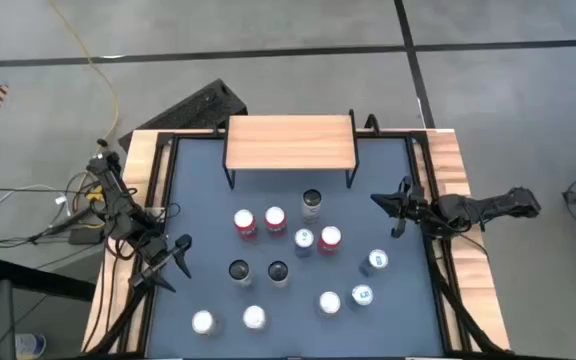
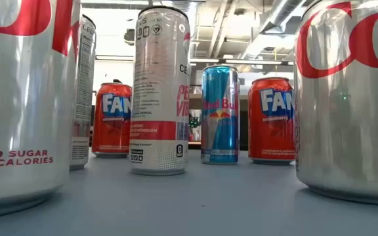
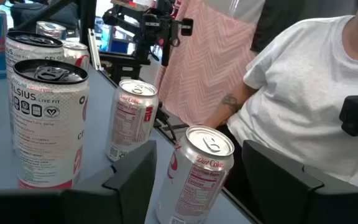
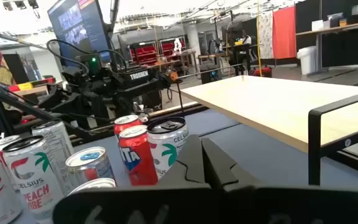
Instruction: Place canned beverage on shelf
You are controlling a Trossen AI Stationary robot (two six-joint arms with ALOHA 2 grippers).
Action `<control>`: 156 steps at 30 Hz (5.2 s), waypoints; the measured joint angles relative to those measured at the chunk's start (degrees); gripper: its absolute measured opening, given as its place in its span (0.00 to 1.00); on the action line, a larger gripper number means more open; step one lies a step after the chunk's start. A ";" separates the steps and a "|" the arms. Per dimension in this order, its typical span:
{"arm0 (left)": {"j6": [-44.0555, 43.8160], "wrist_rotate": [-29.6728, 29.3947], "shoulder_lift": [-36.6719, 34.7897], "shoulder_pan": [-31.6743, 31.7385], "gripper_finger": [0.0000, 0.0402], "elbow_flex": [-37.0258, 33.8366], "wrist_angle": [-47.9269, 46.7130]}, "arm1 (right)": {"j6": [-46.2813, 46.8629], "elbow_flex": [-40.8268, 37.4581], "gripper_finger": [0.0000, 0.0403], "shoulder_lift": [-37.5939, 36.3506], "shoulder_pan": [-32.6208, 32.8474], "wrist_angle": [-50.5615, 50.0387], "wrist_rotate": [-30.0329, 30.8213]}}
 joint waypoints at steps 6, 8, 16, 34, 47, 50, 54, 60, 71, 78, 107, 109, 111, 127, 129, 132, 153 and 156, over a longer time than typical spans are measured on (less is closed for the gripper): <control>0.00 0.00 0.00 0.00 0.56 0.00 0.00 | 0.01 0.01 0.00 -0.02 0.01 -0.01 0.00; 0.00 0.00 0.00 -0.02 0.56 0.00 0.00 | 0.00 0.00 0.00 -0.01 0.00 -0.01 0.00; 0.00 0.00 0.00 -0.02 0.56 0.00 0.00 | 0.02 0.00 0.00 -0.02 0.02 0.00 0.00; 0.00 0.00 0.00 -0.02 0.56 0.00 0.02 | 0.00 0.00 0.00 0.00 0.02 0.00 0.00; 21.75 -15.28 0.00 0.07 0.56 -0.07 16.97 | 3.77 0.02 0.00 -0.02 -0.26 7.34 0.28; 23.17 -17.01 0.00 0.07 0.56 -0.07 20.38 | 7.86 0.02 0.00 -0.08 -0.26 9.90 0.28; 29.59 -20.06 -0.04 0.07 0.56 -0.07 23.17 | 3.65 0.02 0.00 -0.01 -0.81 13.49 1.72; 36.05 -28.64 -0.07 0.05 0.56 -0.06 34.54 | 0.87 3.85 0.00 -0.16 -2.74 16.07 2.41; 48.66 -25.84 -0.04 2.82 0.56 -0.02 50.18 | -7.35 8.80 0.33 2.25 -2.41 4.92 -1.07; 37.22 -22.58 0.00 2.86 0.56 1.19 51.87 | 2.69 19.14 0.51 8.43 3.38 -6.10 -5.66; 29.07 -28.48 1.46 2.86 0.58 13.33 26.40 | 41.84 99.63 0.58 84.45 21.13 -93.94 -17.94; 28.50 -28.70 1.93 2.86 0.60 13.33 26.48 | 46.47 97.83 0.58 84.13 21.26 -94.21 -18.47; 26.85 -29.07 1.96 2.86 0.62 13.33 26.34 | 50.61 94.97 0.58 82.48 21.80 -94.57 -19.66; 22.60 -35.27 2.14 2.86 0.68 13.31 24.46 | 58.60 80.11 0.58 77.16 24.83 -94.30 -25.26; 21.33 -37.05 2.14 2.86 0.68 13.31 24.38 | 62.43 80.11 0.58 77.16 24.86 -93.97 -24.73; 20.33 -38.65 2.14 2.86 0.68 13.29 24.27 | 65.88 80.09 0.58 77.76 25.62 -94.04 -22.01; 21.16 -42.16 2.14 2.86 0.68 13.25 24.23 | 60.22 79.87 0.79 83.23 19.05 -88.87 -23.69; 21.16 -41.40 2.14 2.86 0.68 13.25 24.22 | 63.49 79.53 0.80 83.58 18.20 -89.54 -24.45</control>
